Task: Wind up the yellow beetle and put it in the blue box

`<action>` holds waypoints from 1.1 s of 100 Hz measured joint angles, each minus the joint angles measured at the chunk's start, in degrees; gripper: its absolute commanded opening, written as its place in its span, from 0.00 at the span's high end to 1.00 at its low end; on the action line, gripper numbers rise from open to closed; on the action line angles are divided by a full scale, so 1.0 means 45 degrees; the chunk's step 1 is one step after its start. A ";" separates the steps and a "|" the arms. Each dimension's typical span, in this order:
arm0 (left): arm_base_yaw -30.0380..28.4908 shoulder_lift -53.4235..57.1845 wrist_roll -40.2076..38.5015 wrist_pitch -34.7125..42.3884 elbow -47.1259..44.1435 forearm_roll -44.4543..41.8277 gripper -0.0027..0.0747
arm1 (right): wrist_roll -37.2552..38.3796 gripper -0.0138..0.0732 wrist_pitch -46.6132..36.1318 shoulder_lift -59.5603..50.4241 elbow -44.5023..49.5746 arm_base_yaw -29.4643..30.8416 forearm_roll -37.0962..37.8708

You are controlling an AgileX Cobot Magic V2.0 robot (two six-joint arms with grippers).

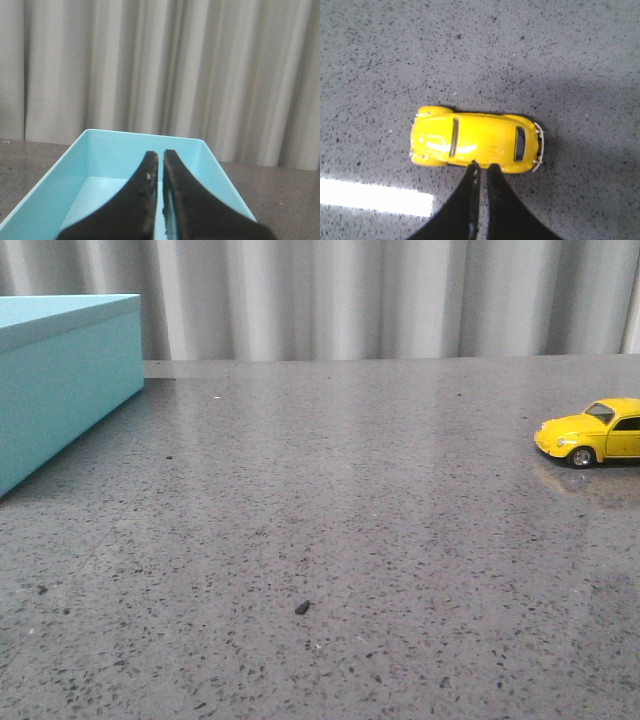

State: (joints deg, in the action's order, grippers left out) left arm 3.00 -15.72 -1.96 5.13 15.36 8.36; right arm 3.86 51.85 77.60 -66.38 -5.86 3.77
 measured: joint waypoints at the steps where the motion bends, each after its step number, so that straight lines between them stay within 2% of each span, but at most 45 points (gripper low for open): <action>1: 0.0000 0.0000 0.0000 0.0000 0.0000 0.0000 0.99 | 0.0032 0.89 0.0068 0.0072 -0.0060 0.0000 0.0000; 41: 0.0000 0.0000 0.0000 0.0000 0.0000 0.0000 0.99 | 0.0327 0.89 0.1441 0.2773 -0.1846 0.0000 -0.0076; 92: 0.0000 0.0000 0.0000 0.0000 0.0000 0.0000 0.99 | 0.0327 0.89 0.1814 0.3206 -0.2043 0.0000 -0.0185; 110: 0.0000 0.0000 0.0000 0.0000 0.0000 0.0000 0.99 | 0.0456 0.89 0.2016 0.3366 -0.2147 0.0000 0.0350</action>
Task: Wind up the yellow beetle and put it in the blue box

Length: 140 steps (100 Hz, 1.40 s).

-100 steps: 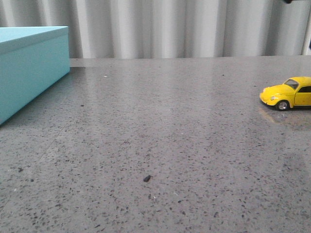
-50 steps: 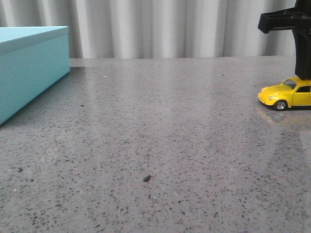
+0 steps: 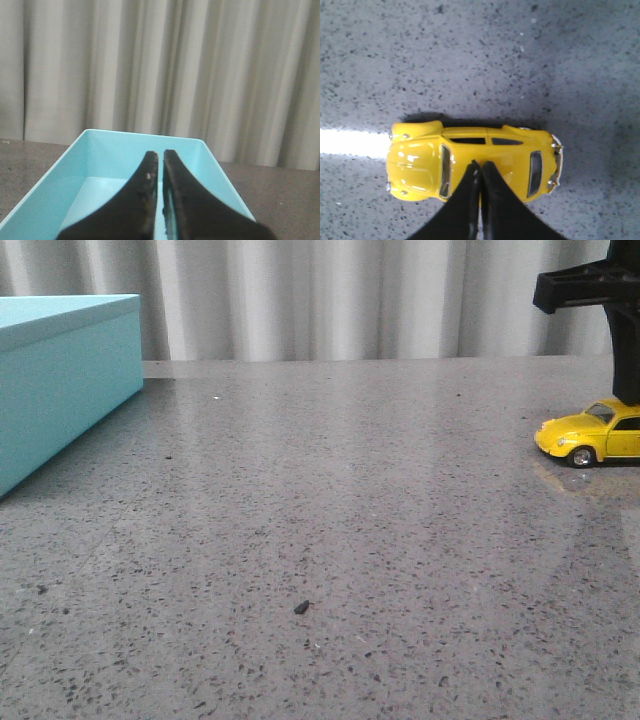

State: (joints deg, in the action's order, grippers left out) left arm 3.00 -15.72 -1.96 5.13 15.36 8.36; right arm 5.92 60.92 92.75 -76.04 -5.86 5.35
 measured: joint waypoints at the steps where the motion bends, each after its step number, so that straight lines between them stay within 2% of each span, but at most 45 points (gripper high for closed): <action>1: 0.0000 0.0000 0.0000 0.0000 0.0000 0.0000 0.99 | 0.0000 0.89 0.0011 0.0023 0.0000 0.0000 0.0023; 30: 0.0000 0.0000 0.0000 0.0000 0.0000 0.0000 0.99 | 0.0407 0.89 0.0328 0.0268 -0.0099 0.0456 0.0903; 78: 0.0000 0.0000 0.0000 0.0082 0.0000 0.0022 0.99 | 0.0544 0.89 0.0407 0.0324 -0.0204 0.2869 0.1826; 96: 0.0000 0.0000 0.0000 0.0082 0.0000 0.0022 0.99 | 0.0544 0.89 0.0711 0.0077 -0.0813 0.2709 0.1407; 114: 0.0000 0.0000 0.0000 0.0082 0.0000 0.0022 0.99 | 0.0544 0.89 0.0329 -0.1651 -0.1273 0.2130 0.1226; 140: 0.0000 0.0000 0.0000 0.0082 0.0000 0.0022 0.99 | 0.0544 0.89 0.0180 -0.3109 -0.1301 0.2107 0.1205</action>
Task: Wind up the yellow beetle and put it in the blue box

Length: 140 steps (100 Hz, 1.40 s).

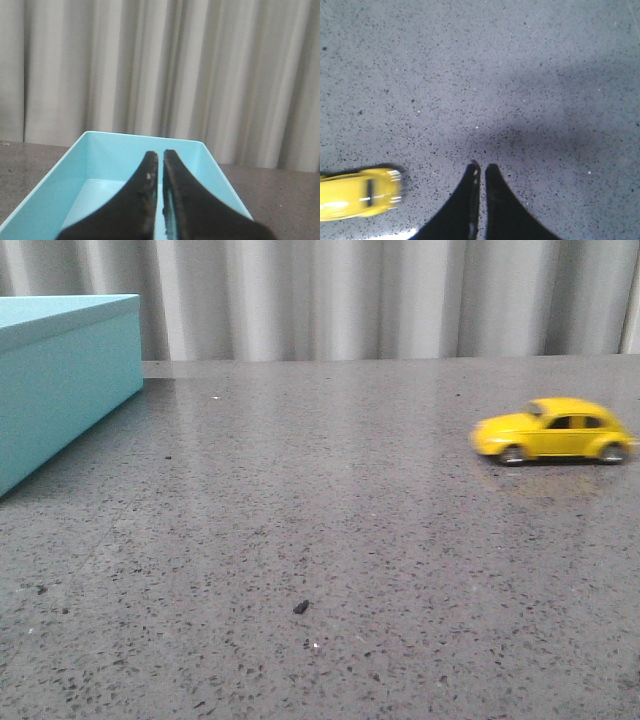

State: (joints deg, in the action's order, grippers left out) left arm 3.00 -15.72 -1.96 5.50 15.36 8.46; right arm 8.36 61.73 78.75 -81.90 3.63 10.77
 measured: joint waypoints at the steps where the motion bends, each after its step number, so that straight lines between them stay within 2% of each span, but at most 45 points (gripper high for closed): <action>1: 0.0000 0.0000 0.0000 0.0000 0.0000 0.0000 0.99 | 0.0000 0.89 0.0000 -0.0034 0.0000 0.0000 0.0000; 97: 0.0000 -0.0084 0.0000 -0.0018 0.0076 0.0000 0.99 | 0.0029 0.89 -0.0872 -0.0464 0.0000 0.0000 -0.0966; 117: 0.0000 -0.1073 0.0000 -0.1414 0.1501 0.0000 0.99 | 0.0000 0.89 -0.1777 -0.1730 0.0377 0.0000 -0.0966; 140: 0.0000 -0.2878 0.0190 -0.3499 0.3754 0.0000 0.99 | -0.0030 0.89 -0.3233 -0.4120 0.2295 0.0000 -0.0966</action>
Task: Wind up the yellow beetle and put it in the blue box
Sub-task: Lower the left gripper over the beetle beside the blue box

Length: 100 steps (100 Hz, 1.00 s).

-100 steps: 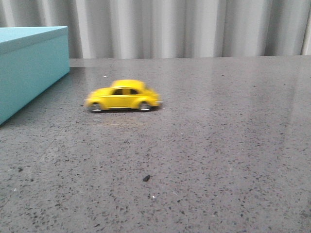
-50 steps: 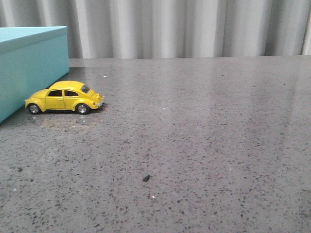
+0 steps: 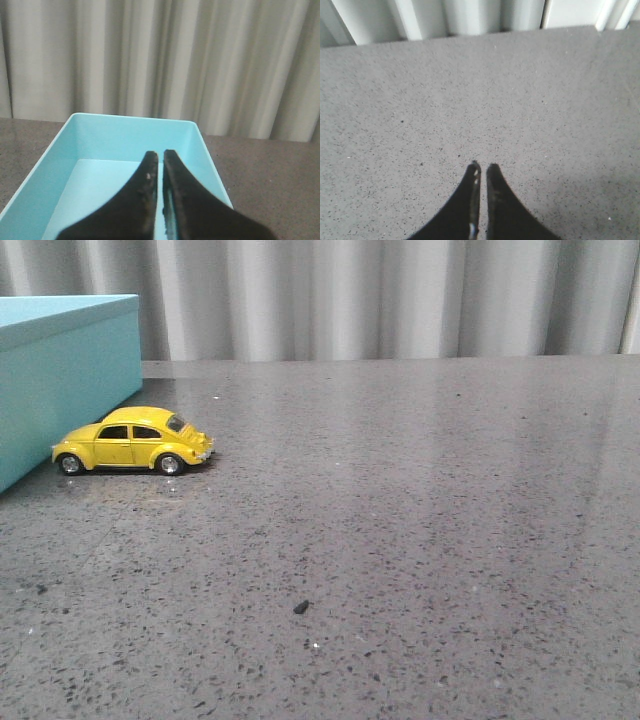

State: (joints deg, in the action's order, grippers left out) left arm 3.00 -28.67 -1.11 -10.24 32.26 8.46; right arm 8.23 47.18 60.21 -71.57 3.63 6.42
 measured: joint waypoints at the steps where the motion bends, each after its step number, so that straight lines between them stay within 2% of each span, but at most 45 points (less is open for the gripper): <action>1: 0.0000 -0.0058 0.0038 -0.0062 0.0066 0.0000 0.99 | 0.0000 0.89 -0.0084 -0.0168 0.0070 0.0000 0.0000; 19: 0.0000 -0.1665 0.0780 -0.1493 0.1676 0.0000 0.99 | 0.0000 0.89 -0.0711 -0.2199 0.1746 0.0000 -0.0027; 26: 0.0027 -0.2306 0.1391 -0.1965 0.2223 0.0000 0.94 | 0.0000 0.89 -0.0796 -0.2937 0.2271 0.0000 -0.0182; 35: 0.0369 -0.3117 0.2391 -0.2415 0.2848 0.0000 0.78 | 0.0000 0.89 -0.0800 -0.3750 0.2838 0.0000 -0.0412; 47: 0.1284 -0.4120 0.3469 -0.2737 0.3556 0.0000 0.49 | 0.0000 0.89 -0.0800 -0.4733 0.3236 0.0000 -0.0499; 54: 0.1819 -0.4708 0.3690 -0.2798 0.3933 -0.0069 0.40 | 0.0000 0.89 -0.0693 -0.5042 0.3318 0.0000 -0.0499; 70: 0.2859 -0.5979 0.4026 -0.3226 0.4908 -0.0695 0.40 | 0.0000 0.89 -0.0304 -0.5385 0.3318 0.0000 -0.0518; 83: 0.3813 -0.6907 0.5631 -0.4297 0.5776 -0.0939 0.40 | 0.0000 0.89 -0.0133 -0.5430 0.3318 0.0000 -0.0518; 100: 0.4683 -0.8371 0.7122 -0.7128 0.7464 -0.0961 0.40 | 0.0000 0.89 -0.0113 -0.5430 0.3318 0.0000 -0.0525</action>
State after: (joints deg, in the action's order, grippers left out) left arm 24.07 -66.34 30.94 -42.32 65.85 4.14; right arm 8.23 46.67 35.77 -56.64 3.63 4.06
